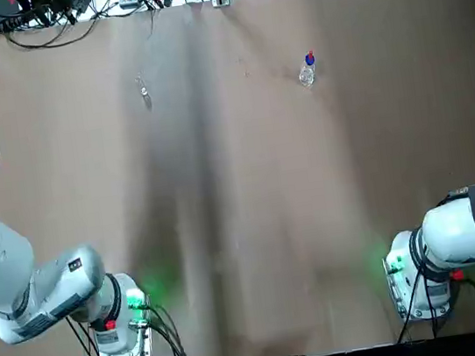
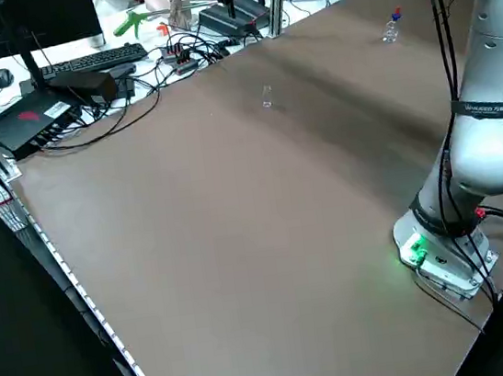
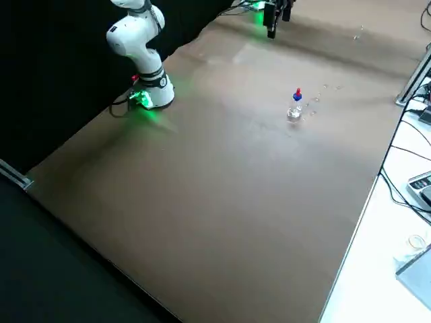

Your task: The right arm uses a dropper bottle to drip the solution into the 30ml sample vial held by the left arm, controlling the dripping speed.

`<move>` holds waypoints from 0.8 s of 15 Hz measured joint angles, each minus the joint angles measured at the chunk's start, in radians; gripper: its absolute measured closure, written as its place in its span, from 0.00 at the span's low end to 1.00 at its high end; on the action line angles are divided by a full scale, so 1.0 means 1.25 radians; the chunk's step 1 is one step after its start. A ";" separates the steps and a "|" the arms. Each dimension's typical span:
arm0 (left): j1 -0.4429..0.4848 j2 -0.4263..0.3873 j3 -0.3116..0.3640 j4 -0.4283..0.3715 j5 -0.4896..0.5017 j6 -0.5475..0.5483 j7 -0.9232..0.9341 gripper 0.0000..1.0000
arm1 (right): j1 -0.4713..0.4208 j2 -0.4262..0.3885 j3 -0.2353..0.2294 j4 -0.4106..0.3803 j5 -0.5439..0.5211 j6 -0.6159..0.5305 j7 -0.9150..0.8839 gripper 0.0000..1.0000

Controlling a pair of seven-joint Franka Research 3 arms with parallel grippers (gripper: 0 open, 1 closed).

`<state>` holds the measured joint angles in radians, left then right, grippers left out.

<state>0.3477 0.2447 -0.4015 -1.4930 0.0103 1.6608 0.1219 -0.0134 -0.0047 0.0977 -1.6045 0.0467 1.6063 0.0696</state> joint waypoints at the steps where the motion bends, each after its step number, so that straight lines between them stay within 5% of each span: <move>1: -0.001 -0.005 0.000 0.000 0.001 -0.003 -0.010 0.01 | 0.000 0.000 0.000 -0.008 0.000 0.003 0.000 0.00; 6: -0.019 -0.053 0.025 0.001 0.003 -0.030 -0.100 0.01 | -0.003 -0.002 -0.008 -0.026 0.000 0.033 0.000 0.00; 12: -0.259 -0.130 0.301 0.002 0.008 -0.080 -0.224 0.01 | -0.001 -0.017 -0.003 -0.052 0.000 0.050 0.000 0.00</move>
<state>0.0244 0.0826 -0.0247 -1.4911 0.0206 1.5604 -0.1576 -0.0147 -0.0260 0.0937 -1.6698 0.0470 1.6686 0.0696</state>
